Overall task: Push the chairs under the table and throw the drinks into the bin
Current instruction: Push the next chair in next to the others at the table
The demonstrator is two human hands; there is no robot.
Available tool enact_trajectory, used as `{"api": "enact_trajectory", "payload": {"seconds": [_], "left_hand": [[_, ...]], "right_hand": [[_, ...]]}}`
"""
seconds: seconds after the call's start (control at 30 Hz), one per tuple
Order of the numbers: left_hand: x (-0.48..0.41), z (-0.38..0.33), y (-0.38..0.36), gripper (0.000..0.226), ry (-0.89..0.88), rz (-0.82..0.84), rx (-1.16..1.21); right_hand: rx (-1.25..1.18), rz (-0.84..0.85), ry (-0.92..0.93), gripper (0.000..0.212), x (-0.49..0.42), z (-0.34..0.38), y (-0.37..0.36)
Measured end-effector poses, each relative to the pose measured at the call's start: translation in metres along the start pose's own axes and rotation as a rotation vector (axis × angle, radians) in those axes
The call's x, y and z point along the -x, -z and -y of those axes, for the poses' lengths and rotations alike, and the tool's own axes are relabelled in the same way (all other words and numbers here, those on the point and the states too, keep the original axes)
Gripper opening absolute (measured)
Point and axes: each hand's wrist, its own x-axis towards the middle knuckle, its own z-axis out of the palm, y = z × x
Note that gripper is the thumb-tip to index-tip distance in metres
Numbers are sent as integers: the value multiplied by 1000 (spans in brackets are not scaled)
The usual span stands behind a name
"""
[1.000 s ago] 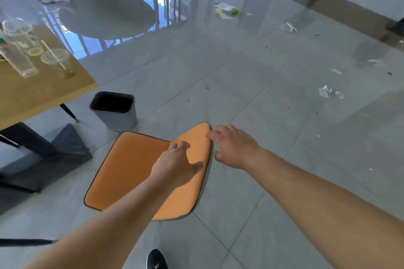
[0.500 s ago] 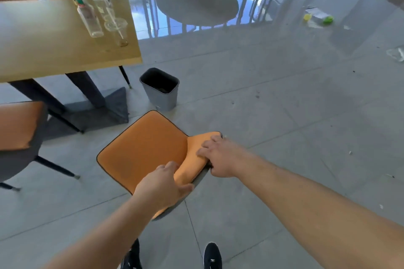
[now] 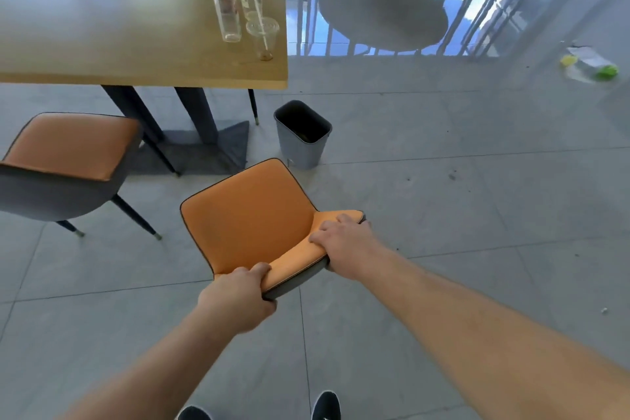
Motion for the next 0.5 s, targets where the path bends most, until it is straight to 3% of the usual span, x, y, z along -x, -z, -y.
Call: {"api": "enact_trajectory", "payload": {"seconds": [0.5], "left_hand": [[-48, 198, 87, 53, -108, -28, 8]], "right_hand": [[-99, -3, -113, 30, -97, 156, 65]]}}
